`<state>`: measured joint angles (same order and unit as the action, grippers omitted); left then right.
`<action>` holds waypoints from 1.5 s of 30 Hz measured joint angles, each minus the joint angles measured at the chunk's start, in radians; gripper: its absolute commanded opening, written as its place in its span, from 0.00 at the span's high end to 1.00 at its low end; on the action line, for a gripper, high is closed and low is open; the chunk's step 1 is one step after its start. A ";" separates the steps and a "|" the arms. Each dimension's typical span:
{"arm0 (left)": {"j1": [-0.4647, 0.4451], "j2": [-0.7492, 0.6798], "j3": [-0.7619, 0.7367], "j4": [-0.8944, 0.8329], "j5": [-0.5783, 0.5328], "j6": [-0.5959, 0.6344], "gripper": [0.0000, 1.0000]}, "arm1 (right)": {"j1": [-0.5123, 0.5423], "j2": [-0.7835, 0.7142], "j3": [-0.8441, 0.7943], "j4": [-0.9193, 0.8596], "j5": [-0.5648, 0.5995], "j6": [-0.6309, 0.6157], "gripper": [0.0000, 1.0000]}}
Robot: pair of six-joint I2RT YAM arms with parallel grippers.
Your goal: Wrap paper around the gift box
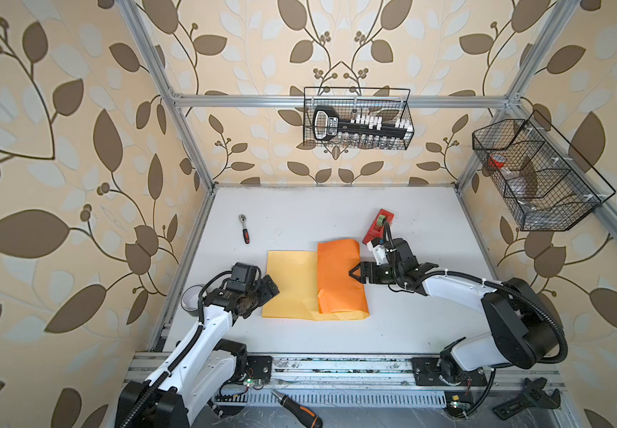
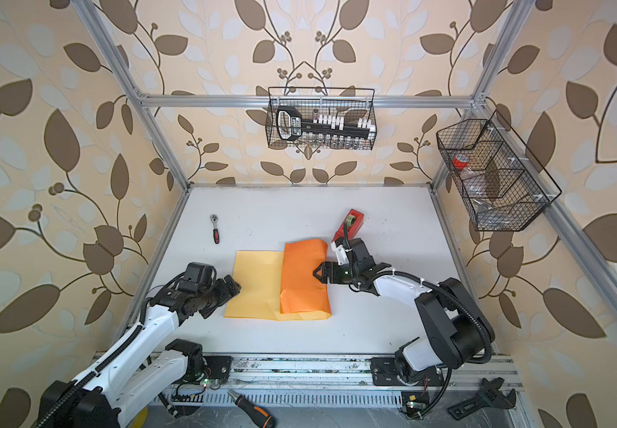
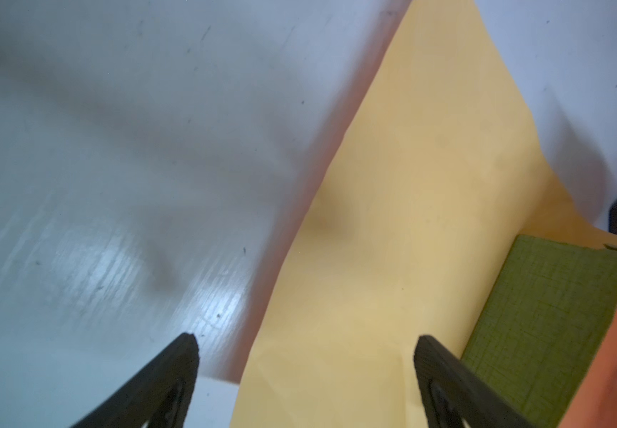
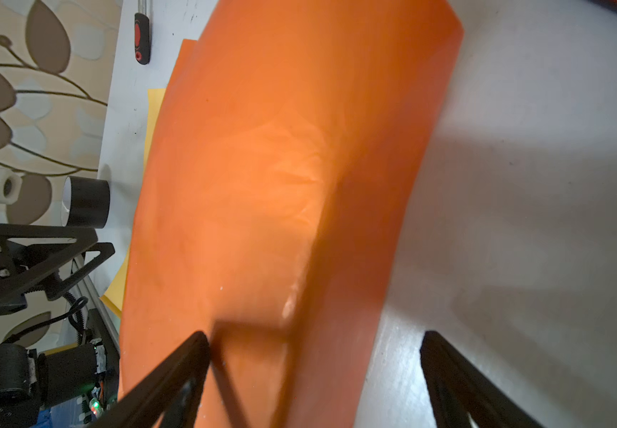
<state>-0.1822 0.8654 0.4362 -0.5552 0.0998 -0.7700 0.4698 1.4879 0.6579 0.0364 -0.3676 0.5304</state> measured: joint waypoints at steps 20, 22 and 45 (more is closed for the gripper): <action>0.000 0.093 -0.025 0.148 0.237 0.009 0.23 | 0.000 0.004 0.000 0.009 -0.004 0.000 0.11; 0.000 0.092 -0.017 0.160 0.237 0.010 0.24 | 0.000 0.004 0.000 0.009 -0.004 0.000 0.11; 0.134 0.233 -0.002 0.307 0.275 0.019 0.46 | 0.000 0.006 0.000 0.010 -0.006 0.000 0.12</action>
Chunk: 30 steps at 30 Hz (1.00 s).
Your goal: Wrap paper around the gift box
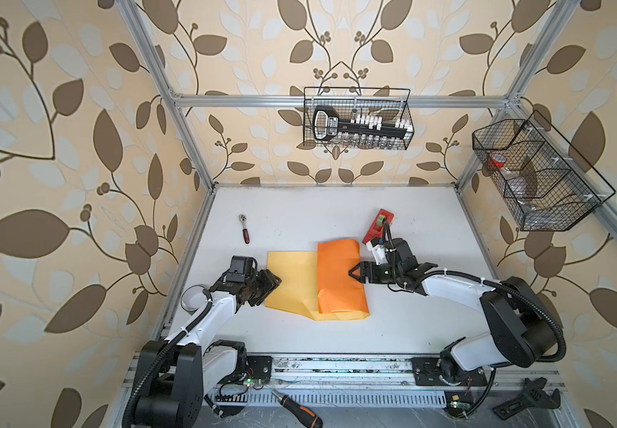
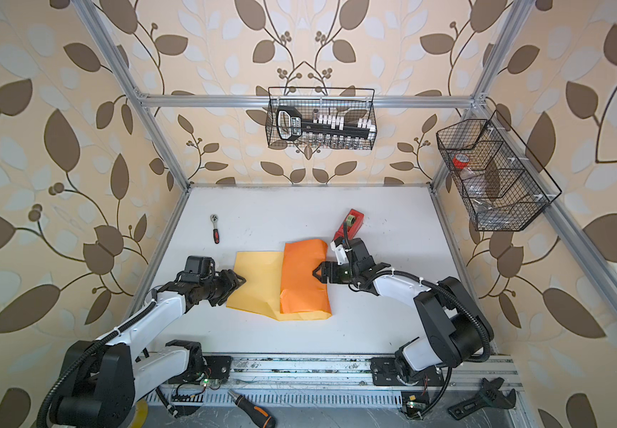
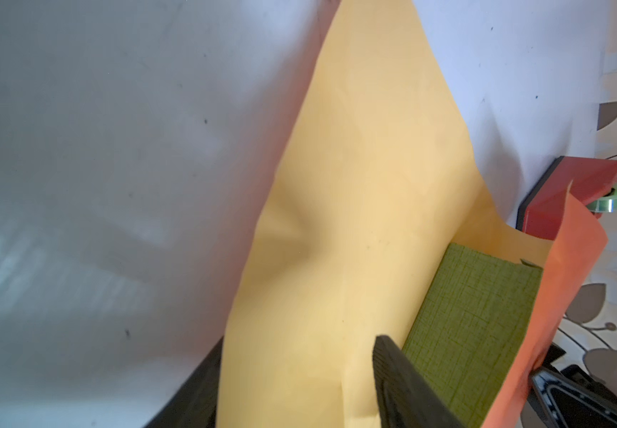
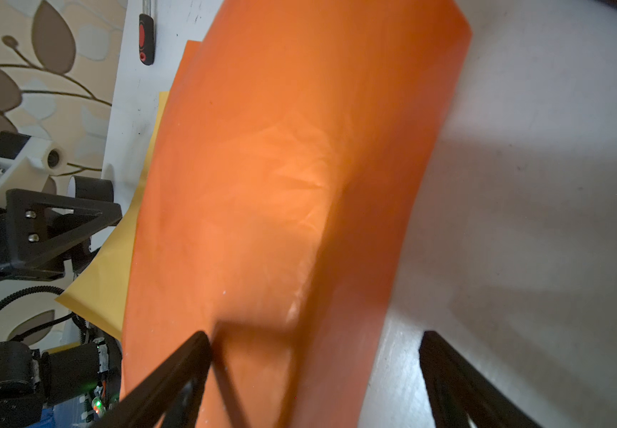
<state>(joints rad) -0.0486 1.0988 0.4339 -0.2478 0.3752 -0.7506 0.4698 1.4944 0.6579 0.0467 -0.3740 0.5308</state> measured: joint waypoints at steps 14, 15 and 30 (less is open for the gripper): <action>0.031 0.034 0.002 0.159 0.010 -0.007 0.68 | 0.000 0.012 0.003 0.010 -0.008 0.000 0.12; 0.031 0.038 0.002 0.167 0.010 -0.008 0.71 | 0.000 0.012 0.003 0.010 -0.008 0.000 0.12; 0.031 0.080 0.003 0.169 0.011 0.025 1.00 | 0.000 0.013 0.004 0.010 -0.009 0.000 0.12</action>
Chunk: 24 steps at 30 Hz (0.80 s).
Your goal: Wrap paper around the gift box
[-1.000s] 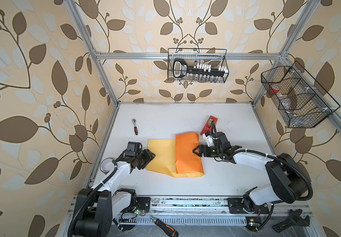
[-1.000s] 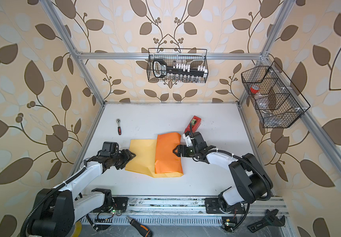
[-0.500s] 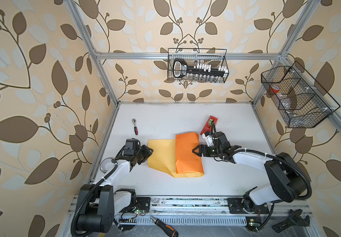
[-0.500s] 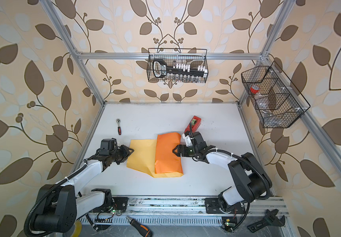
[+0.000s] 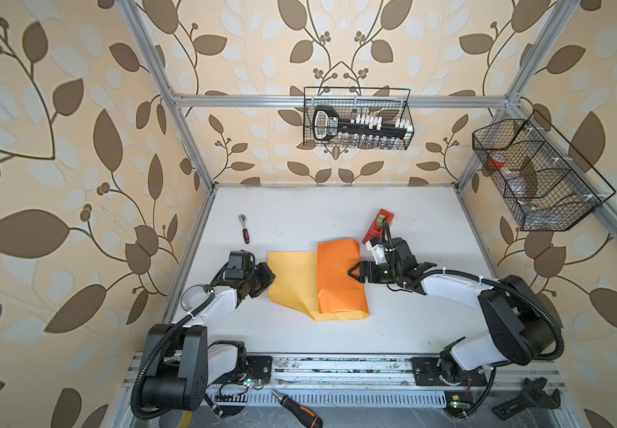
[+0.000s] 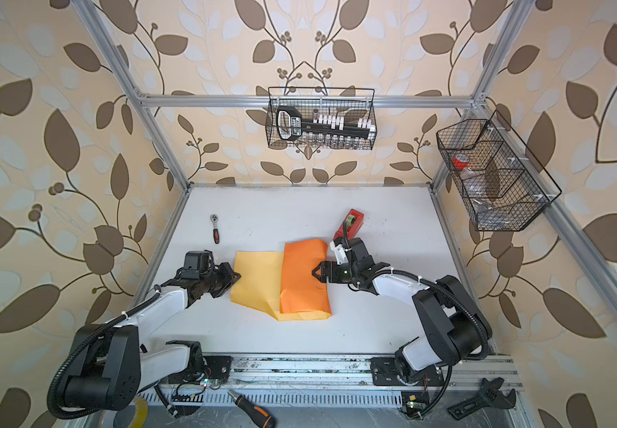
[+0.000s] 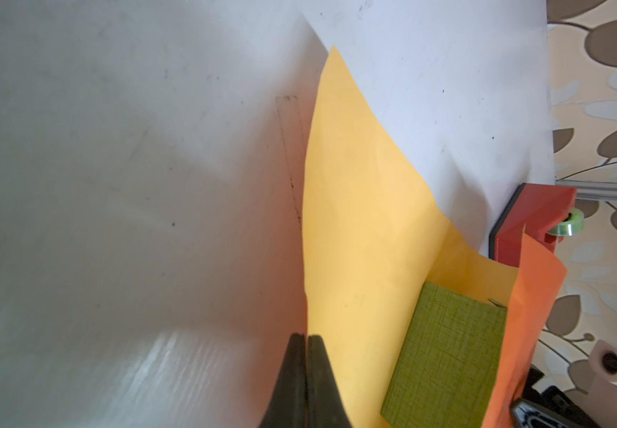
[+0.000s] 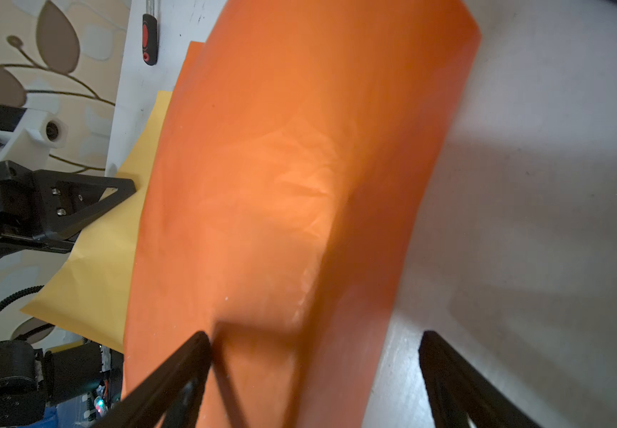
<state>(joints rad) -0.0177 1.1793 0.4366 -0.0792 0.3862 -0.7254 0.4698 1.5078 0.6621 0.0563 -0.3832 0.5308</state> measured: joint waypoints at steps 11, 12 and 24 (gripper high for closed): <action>-0.092 -0.099 0.072 -0.083 -0.049 0.037 1.00 | 0.000 0.001 0.000 0.000 0.000 0.000 0.12; -0.121 -0.102 0.089 -0.091 -0.062 0.044 1.00 | 0.000 0.001 0.000 0.000 0.000 0.000 0.12; -0.488 0.008 0.366 -0.276 -0.325 0.136 1.00 | 0.003 0.019 0.008 0.016 -0.009 0.003 0.13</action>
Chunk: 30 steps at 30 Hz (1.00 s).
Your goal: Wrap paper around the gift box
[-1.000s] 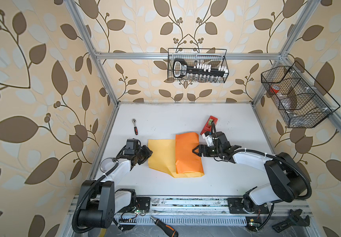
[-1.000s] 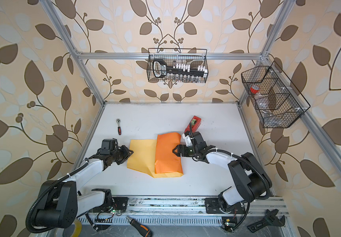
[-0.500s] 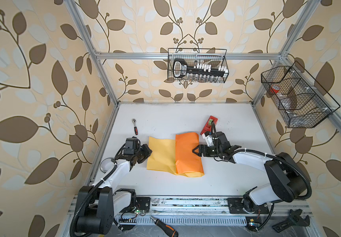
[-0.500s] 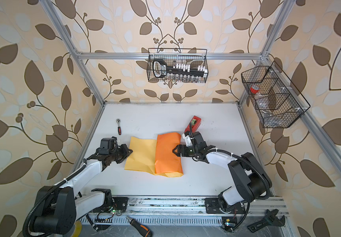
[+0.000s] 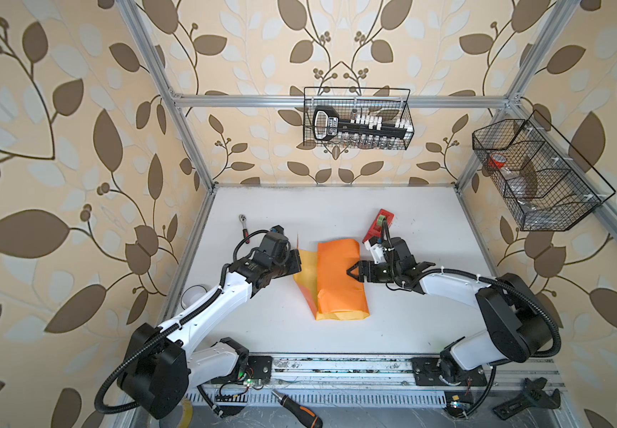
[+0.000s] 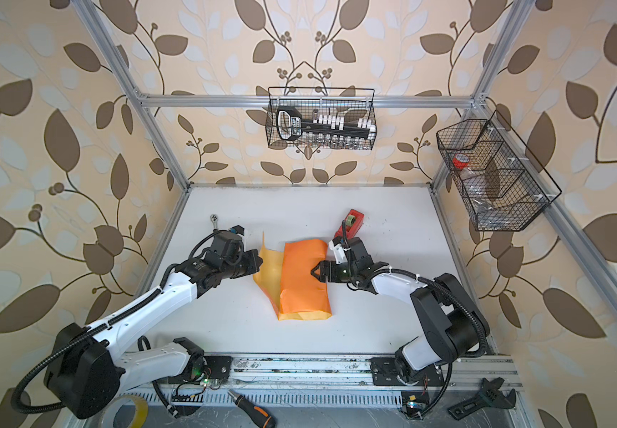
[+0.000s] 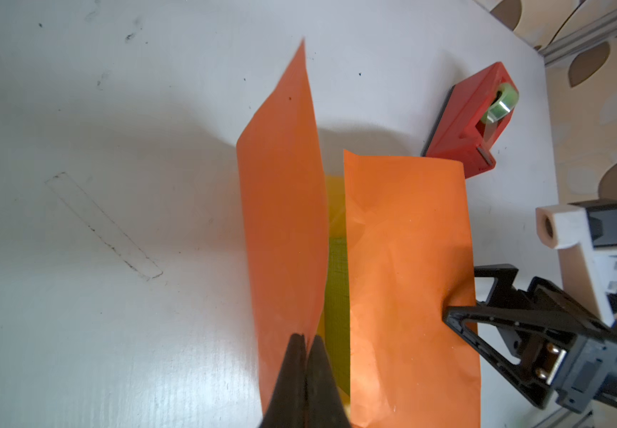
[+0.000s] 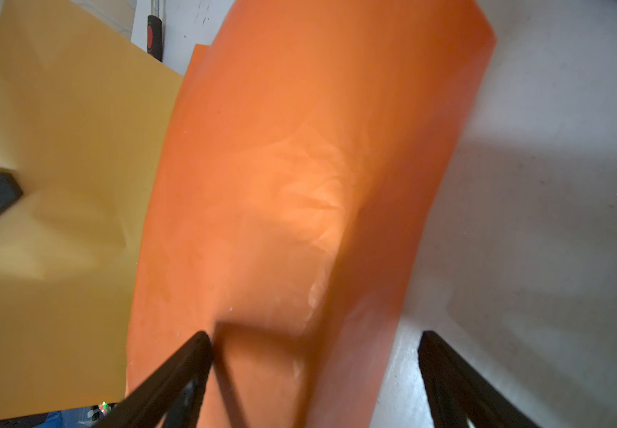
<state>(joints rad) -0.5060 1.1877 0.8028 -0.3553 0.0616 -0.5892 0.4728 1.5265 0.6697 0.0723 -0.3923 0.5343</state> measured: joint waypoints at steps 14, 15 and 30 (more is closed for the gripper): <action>-0.247 0.236 0.227 -0.182 -0.203 0.065 1.00 | 0.001 0.001 0.000 0.001 0.000 0.000 0.13; -0.254 0.244 0.240 -0.193 -0.209 0.067 1.00 | 0.001 0.001 0.000 0.001 0.000 0.000 0.13; -0.320 0.392 0.407 -0.348 -0.239 0.104 1.00 | 0.008 0.012 0.003 0.016 -0.002 0.000 0.13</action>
<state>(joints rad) -0.8265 1.5795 1.2102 -0.7029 -0.1772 -0.4854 0.4805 1.5387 0.6727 0.0883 -0.3939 0.5346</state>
